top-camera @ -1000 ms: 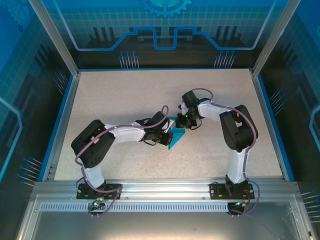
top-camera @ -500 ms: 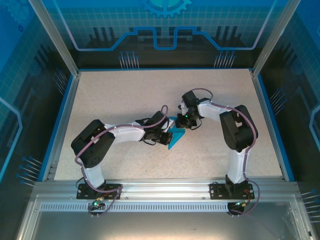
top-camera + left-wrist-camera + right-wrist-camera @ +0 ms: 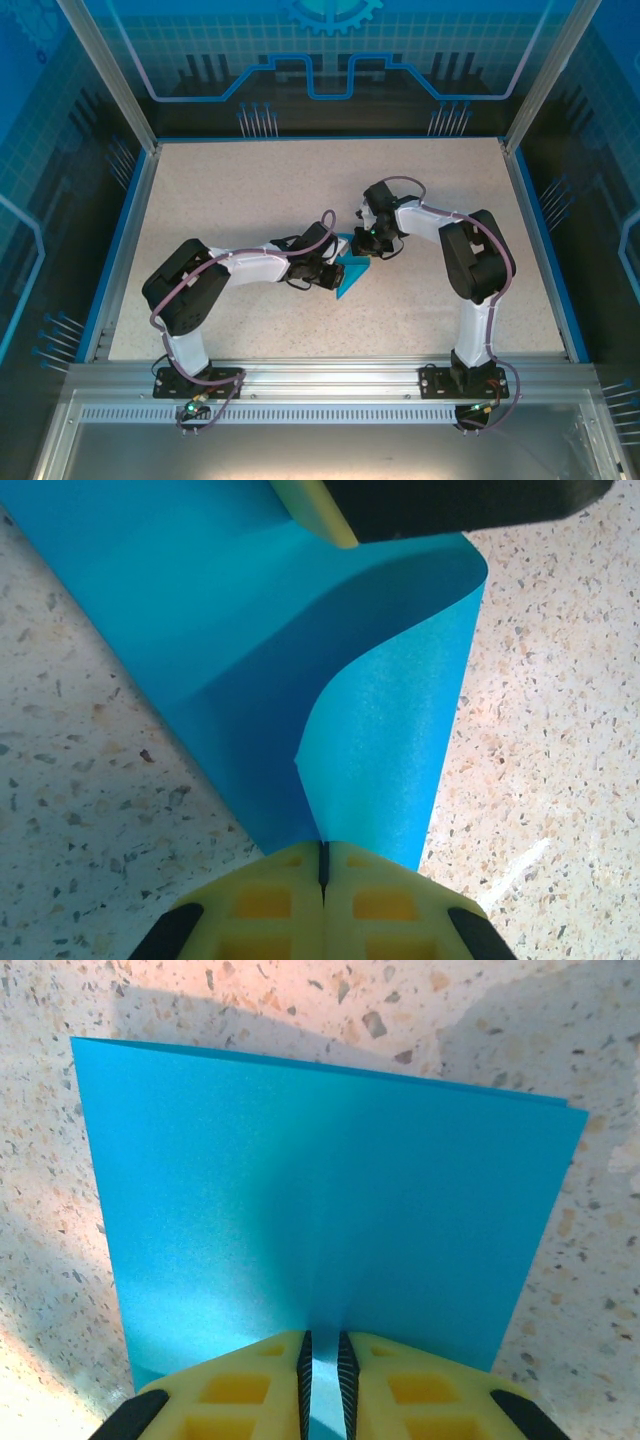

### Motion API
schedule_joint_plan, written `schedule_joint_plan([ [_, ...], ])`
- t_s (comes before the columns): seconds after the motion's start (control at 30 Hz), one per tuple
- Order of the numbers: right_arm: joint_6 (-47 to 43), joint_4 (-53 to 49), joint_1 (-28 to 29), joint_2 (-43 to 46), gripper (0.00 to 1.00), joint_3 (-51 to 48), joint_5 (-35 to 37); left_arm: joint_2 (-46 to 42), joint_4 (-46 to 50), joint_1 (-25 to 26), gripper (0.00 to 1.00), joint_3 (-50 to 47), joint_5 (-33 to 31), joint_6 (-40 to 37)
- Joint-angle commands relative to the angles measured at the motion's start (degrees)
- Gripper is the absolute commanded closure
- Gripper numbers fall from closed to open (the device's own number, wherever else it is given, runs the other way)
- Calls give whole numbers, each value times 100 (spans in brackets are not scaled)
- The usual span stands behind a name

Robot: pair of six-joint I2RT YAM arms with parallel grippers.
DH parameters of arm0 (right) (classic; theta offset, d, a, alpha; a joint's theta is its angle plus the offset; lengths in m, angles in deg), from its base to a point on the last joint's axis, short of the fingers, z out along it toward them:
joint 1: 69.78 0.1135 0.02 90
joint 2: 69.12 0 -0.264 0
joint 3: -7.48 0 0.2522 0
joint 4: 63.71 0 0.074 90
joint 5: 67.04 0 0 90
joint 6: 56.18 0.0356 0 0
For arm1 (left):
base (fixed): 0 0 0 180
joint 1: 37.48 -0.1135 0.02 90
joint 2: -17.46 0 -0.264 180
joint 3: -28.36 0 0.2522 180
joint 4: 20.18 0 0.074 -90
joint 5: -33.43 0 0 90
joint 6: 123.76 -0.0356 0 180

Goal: Fold a paper plane with a square sheet of paper (pick it up from the middle)
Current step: Third fold the triangle at the center of the table.

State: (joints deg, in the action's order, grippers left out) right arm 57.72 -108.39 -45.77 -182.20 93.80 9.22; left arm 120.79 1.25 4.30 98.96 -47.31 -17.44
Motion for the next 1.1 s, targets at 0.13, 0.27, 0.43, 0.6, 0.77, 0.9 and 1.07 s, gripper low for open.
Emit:
schedule_joint_plan([
  [0.13, -24, -259, 7, -182, 81, 57, 47, 37, 65, -40, 100, -118, -56, 95],
  [0.27, 15, -228, 14, -184, 80, 45, 23, -15, -2, -52, 100, -175, -73, 103],
  [0.43, 19, -235, 19, -175, 80, 57, 14, 109, 105, -41, 100, -72, -117, 49],
  [0.6, 25, -247, 17, -119, 80, 78, -62, 125, 61, -45, 100, -59, -47, 25],
  [0.77, 66, -329, 1, 277, 78, 159, -156, 119, 77, -45, 100, -19, -38, -62],
  [0.9, 155, -252, -169, 952, 77, -59, -221, 120, 104, -41, 100, -6, -29, -94],
  [1.07, 444, 328, -181, 1598, 79, -817, -889, 147, 86, -43, 100, 38, 28, -103],
])
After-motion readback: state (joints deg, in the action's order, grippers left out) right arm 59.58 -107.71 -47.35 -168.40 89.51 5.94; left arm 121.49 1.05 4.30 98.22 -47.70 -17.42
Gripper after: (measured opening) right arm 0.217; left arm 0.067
